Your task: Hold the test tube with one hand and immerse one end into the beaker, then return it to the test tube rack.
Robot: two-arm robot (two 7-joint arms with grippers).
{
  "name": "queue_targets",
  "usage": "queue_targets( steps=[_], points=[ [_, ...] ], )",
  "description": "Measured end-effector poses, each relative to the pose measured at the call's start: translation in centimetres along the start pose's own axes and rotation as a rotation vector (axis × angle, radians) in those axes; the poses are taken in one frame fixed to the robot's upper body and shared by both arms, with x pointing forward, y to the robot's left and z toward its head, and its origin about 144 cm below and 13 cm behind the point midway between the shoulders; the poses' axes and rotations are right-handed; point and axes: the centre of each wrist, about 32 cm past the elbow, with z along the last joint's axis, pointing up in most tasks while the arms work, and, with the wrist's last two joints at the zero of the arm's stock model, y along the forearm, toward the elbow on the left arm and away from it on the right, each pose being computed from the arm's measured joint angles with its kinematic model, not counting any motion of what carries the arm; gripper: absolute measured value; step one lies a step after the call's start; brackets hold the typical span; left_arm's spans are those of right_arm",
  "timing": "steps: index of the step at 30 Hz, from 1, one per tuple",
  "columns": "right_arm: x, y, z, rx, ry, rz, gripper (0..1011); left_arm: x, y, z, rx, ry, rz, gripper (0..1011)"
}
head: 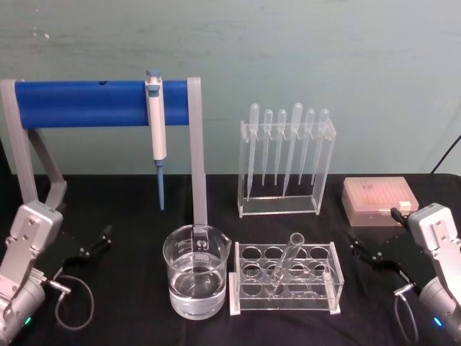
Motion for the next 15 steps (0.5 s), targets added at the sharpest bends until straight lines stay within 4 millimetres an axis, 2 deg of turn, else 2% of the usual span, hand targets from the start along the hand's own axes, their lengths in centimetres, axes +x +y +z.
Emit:
queue_targets(
  steps=[15],
  points=[
    [0.00, 0.00, 0.00, 0.000, 0.000, -0.001, 1002, 0.00, 0.00, 0.00, 0.000, 0.000, 0.000, 1000]
  ],
)
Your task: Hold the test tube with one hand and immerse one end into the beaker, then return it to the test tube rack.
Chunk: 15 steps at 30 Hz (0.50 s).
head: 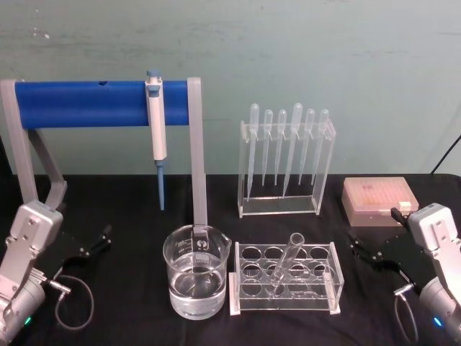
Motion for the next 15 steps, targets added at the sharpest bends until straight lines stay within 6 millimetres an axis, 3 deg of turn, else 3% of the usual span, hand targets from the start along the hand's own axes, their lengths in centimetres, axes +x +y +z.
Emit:
queue_targets(
  steps=[15],
  points=[
    [0.00, 0.00, 0.00, 0.000, 0.000, 0.000, 1002, 0.00, 0.00, 0.00, 0.000, 0.000, 0.000, 1000]
  ],
)
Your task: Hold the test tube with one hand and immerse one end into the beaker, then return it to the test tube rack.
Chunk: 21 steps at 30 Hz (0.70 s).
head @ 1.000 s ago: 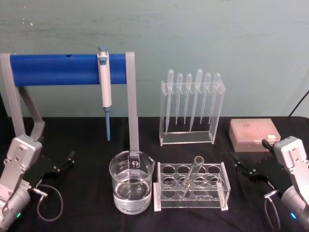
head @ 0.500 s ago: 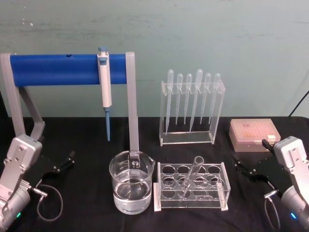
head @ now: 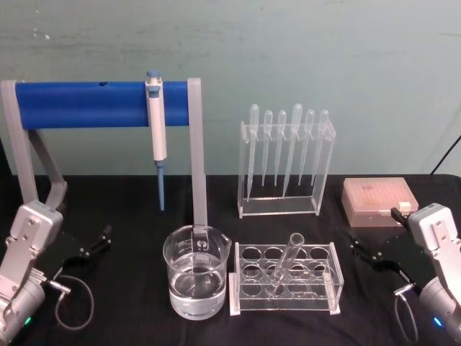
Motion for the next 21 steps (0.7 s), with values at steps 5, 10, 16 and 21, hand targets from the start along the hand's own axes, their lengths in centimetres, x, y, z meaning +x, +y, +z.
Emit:
queue_targets(
  steps=[5, 10, 16, 21],
  points=[
    [0.2, 0.1, 0.2, 0.017, -0.002, -0.005, 1002, 0.0, 0.0, 0.0, 0.000, 0.000, 0.000, 1000],
    [1.1, -0.2, 0.8, 0.104, -0.006, -0.004, 1002, 0.0, 0.0, 0.0, 0.000, 0.000, 0.000, 1000],
    [1.7, -1.1, 1.4, 0.166, 0.002, 0.024, 1002, 0.0, 0.0, 0.0, 0.000, 0.000, 0.000, 1000],
    [2.8, -2.6, 2.3, 0.218, 0.015, 0.114, 1002, 0.0, 0.0, 0.0, 0.000, 0.000, 0.000, 1000]
  ],
)
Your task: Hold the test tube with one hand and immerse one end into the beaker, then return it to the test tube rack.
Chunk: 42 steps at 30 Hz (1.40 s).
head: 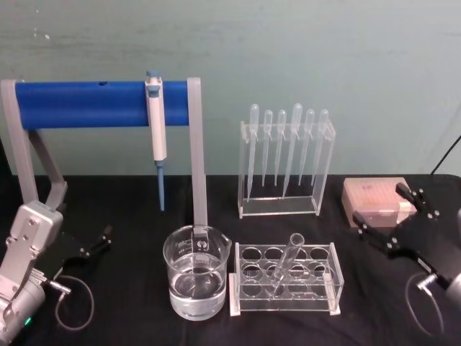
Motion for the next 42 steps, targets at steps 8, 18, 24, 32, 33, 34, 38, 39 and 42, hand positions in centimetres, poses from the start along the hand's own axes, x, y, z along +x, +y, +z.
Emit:
queue_targets(
  steps=[8, 18, 24, 32, 33, 34, 38, 39, 42],
  points=[
    [1.2, -1.9, 0.4, 0.040, 0.056, 0.208, 1002, 0.0, 0.0, 0.0, 0.000, 0.000, 0.000, 1000],
    [2.4, -0.6, 0.4, 0.103, 0.126, 0.535, 1002, 0.0, 0.0, 0.0, 0.000, 0.000, 0.000, 1000],
    [2.4, 1.2, 0.4, 0.125, 0.148, 0.635, 1002, 0.0, 0.0, 0.0, 0.000, 0.000, 0.000, 1000],
    [1.9, 3.8, -0.3, 0.132, 0.221, 0.675, 1002, 0.0, 0.0, 0.0, 0.000, 0.000, 0.000, 1000],
    [1.9, 4.0, -0.4, 0.130, 0.225, 0.677, 1002, 0.0, 0.0, 0.0, 0.000, 0.000, 0.000, 1000],
    [1.8, 4.2, -0.4, 0.129, 0.227, 0.679, 1002, 0.0, 0.0, 0.0, 0.000, 0.000, 0.000, 1000],
    [1.6, 4.9, -0.6, 0.116, 0.233, 0.687, 1002, 0.0, 0.0, 0.0, 0.000, 0.000, 0.000, 1000],
    [1.6, 5.2, -0.7, 0.113, 0.232, 0.690, 1002, 0.0, 0.0, 0.0, 0.000, 0.000, 0.000, 1000],
    [1.5, 5.5, -0.7, 0.108, 0.228, 0.693, 1002, 0.0, 0.0, 0.0, 0.000, 0.000, 0.000, 1000]
  ],
)
